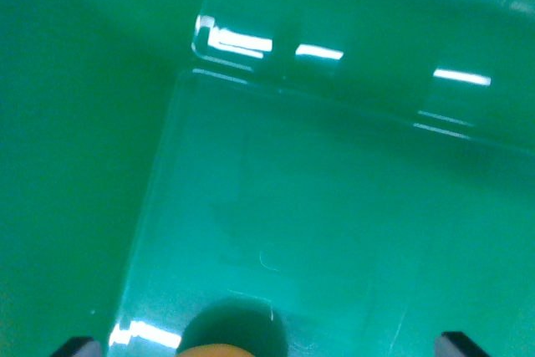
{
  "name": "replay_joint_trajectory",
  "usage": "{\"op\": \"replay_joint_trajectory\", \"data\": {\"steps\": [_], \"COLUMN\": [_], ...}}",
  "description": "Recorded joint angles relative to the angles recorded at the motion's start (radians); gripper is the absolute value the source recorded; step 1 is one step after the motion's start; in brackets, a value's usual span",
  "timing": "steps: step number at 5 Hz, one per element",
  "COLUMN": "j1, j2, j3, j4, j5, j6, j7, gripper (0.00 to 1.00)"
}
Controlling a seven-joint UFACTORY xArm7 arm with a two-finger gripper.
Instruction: Pick fruit
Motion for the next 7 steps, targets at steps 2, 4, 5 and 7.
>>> {"op": "replay_joint_trajectory", "data": {"steps": [2, 4, 5, 7], "j1": [0.0061, 0.0118, 0.0118, 0.0169], "j2": [0.011, 0.022, 0.022, 0.032], "j3": [0.007, 0.013, 0.013, 0.018], "j4": [-0.037, -0.071, -0.071, -0.102], "j5": [-0.0022, -0.0042, -0.0042, -0.006], "j6": [-0.04, -0.078, -0.078, -0.112], "j7": [-0.004, -0.009, -0.009, -0.012], "gripper": [0.0, 0.0, 0.0, 0.0]}}
